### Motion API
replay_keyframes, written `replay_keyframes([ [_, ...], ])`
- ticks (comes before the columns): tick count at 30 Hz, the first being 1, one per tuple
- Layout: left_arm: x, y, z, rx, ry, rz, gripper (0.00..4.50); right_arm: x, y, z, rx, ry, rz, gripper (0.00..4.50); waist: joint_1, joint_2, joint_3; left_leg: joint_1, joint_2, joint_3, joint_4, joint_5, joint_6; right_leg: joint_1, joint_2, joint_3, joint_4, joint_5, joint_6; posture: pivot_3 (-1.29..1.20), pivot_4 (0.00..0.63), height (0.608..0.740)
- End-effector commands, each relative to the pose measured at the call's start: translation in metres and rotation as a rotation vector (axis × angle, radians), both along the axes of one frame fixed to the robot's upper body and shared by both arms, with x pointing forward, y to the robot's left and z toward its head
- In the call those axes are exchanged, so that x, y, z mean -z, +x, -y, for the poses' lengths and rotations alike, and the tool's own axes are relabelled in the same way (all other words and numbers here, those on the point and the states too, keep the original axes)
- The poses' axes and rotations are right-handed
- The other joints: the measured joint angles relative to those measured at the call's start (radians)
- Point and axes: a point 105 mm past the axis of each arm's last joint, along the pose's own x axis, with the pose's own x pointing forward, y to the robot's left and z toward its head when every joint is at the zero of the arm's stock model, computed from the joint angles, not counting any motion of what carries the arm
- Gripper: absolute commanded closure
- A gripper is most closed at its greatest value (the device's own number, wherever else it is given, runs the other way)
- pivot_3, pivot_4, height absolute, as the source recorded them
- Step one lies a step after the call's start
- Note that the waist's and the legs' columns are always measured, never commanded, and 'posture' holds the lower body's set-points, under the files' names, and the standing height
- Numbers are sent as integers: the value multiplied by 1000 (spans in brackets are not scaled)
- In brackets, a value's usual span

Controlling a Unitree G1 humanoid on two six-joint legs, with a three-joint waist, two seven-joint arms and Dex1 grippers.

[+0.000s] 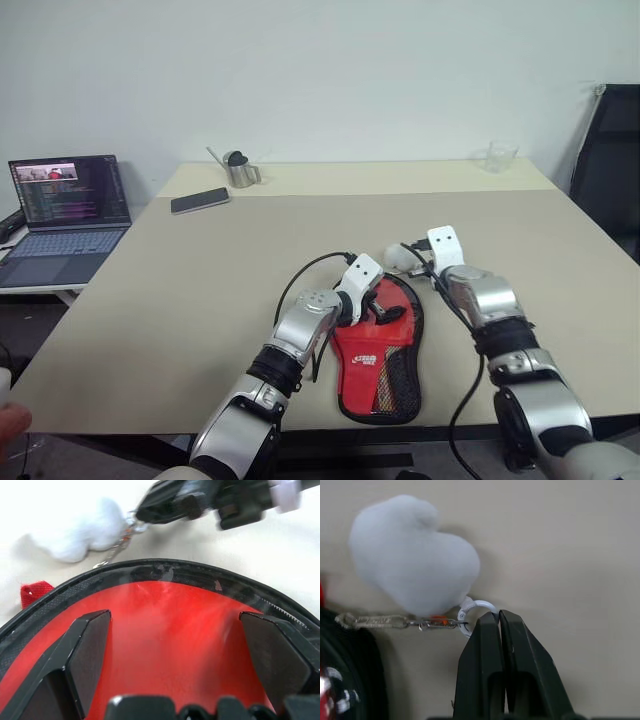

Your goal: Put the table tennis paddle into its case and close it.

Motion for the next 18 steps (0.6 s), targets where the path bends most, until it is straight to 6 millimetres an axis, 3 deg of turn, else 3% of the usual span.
replay_keyframes([
  [1,49,-11,-17,-27,101,-148,0,-13,-15,21,10,-42,11,4437,2,0,0,0,0,0,0,0,0,0,0,0,0,0,0,0,150,740],
  [7,50,-12,-15,-13,107,-148,0,-3,-47,33,-37,-55,-101,4437,5,1,-1,0,0,-1,0,0,1,2,0,-2,-2,0,1,0,150,740],
  [12,52,-12,-15,-1,118,-149,0,3,-79,19,-233,-89,-191,4437,9,1,-2,1,0,-6,0,-1,1,8,1,-7,-10,0,2,0,150,740],
  [18,52,-11,-14,4,121,-148,0,4,-102,15,-393,-138,-233,4437,19,1,-2,2,0,-6,0,-2,2,11,1,-7,-13,-2,8,0,150,740],
])
